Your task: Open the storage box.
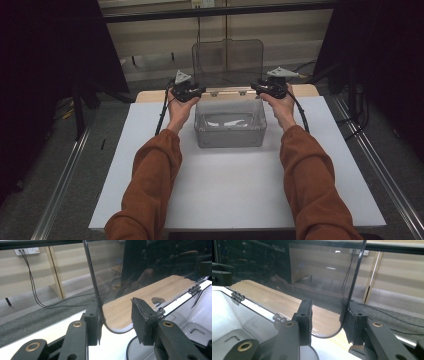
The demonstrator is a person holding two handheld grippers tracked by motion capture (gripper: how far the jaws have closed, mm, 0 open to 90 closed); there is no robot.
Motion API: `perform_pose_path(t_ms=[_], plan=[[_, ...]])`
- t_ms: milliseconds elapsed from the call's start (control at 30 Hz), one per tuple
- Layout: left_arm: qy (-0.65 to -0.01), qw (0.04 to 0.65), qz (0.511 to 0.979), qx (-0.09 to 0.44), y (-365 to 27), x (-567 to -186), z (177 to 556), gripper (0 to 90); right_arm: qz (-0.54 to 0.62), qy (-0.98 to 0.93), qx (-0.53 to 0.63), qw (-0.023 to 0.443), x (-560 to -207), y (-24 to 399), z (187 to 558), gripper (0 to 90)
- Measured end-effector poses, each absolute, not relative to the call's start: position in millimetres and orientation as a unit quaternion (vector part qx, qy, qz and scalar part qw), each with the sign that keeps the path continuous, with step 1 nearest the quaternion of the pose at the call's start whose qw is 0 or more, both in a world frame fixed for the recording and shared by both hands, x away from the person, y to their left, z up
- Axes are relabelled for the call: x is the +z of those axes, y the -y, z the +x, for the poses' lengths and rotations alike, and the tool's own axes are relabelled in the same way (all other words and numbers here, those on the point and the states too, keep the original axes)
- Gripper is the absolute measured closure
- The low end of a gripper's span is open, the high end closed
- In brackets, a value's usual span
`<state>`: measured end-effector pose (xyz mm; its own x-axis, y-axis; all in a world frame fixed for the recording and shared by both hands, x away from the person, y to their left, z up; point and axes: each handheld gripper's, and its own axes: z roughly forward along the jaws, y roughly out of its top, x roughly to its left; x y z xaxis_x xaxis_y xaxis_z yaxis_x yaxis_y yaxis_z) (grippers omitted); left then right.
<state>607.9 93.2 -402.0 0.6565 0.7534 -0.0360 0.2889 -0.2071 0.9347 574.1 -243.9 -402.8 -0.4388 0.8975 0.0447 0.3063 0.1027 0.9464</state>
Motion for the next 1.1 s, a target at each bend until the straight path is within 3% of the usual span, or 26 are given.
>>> perform_pose_path(t_ms=[800, 1100], plan=[[-0.376, 0.509, 0.749, 0.198, -89.0, -402.5, 612.9, 49.9, 0.460, -0.689, 0.486, 0.278, -405.8, 231.6, 584.3, 39.5], [-0.384, 0.513, 0.745, 0.187, -90.6, -403.8, 615.0, 47.0, 0.469, -0.687, 0.487, 0.266, -407.8, 232.8, 586.0, 38.0]])
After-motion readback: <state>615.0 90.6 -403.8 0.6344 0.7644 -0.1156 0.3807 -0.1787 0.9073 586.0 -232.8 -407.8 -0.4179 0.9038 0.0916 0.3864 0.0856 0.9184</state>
